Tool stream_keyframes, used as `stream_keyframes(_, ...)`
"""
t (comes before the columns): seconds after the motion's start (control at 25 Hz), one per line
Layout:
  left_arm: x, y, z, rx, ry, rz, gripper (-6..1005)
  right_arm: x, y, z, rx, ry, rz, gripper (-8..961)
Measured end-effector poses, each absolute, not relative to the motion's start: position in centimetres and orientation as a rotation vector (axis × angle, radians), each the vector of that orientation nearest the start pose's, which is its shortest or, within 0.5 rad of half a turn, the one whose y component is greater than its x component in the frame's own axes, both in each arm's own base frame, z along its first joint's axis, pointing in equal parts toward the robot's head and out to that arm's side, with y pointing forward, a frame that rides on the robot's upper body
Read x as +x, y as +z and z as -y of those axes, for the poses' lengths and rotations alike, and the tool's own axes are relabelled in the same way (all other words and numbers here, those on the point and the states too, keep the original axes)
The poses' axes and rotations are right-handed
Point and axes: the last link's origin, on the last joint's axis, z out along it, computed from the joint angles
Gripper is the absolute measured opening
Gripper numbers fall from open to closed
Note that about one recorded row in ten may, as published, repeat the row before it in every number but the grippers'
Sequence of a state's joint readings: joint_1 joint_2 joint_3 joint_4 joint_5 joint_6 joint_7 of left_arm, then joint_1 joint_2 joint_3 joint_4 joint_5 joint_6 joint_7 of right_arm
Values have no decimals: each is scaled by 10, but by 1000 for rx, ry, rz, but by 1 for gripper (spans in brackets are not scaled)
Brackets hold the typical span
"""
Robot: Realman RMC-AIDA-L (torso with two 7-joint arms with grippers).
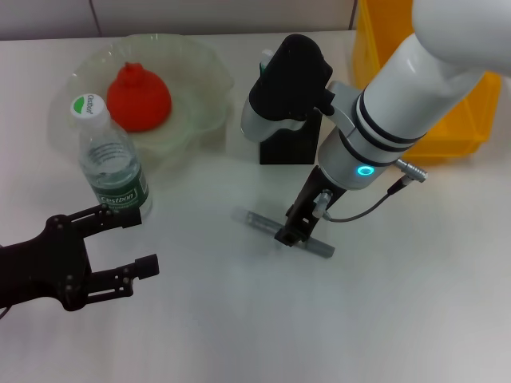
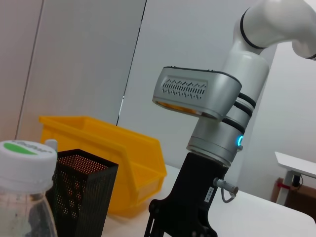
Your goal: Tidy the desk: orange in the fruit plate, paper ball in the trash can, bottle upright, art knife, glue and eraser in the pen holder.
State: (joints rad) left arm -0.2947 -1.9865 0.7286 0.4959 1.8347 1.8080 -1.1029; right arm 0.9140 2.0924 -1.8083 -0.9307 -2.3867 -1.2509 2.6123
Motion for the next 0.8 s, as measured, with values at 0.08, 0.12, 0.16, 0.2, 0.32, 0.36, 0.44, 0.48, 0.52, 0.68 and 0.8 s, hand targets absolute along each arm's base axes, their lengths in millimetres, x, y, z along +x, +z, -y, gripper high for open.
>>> stream_keyframes(0.08,-316,20,-237,-2699,-951,569,802,127,-112,-359,-2813,-659,-610,360)
stream_keyframes(0.12,-316,20,-237,-2698,-951,571,802,128,-114,-358,-2809,-673,-604,352)
stream_keyframes(0.16,-316,20,-237,-2698,-951,571,802,128,-114,-358,-2809,-673,-604,344)
stream_keyframes(0.2,-316,20,-237,-2698,-951,571,802,128,-115,-358,-2808,-680,-598,336)
stream_keyframes(0.32,-317,20,-237,-2697,-948,573,802,129,-117,-356,-2810,-693,-583,313)
stream_keyframes(0.36,-317,20,-237,-2696,-948,573,802,129,-117,-356,-2810,-693,-583,305)
stream_keyframes(0.44,-317,20,-237,-2696,-947,574,802,128,-118,-356,-2813,-694,-579,289)
stream_keyframes(0.48,-317,20,-237,-2696,-946,574,802,128,-118,-356,-2814,-696,-575,281)
stream_keyframes(0.52,-317,20,-237,-2696,-946,574,802,128,-119,-355,-2814,-705,-567,273)
stream_keyframes(0.68,-318,20,-236,-2695,-944,576,802,128,-120,-355,-2814,-710,-556,196)
stream_keyframes(0.8,-318,20,-235,-2693,-943,577,802,124,-118,-353,-2824,-678,-551,167)
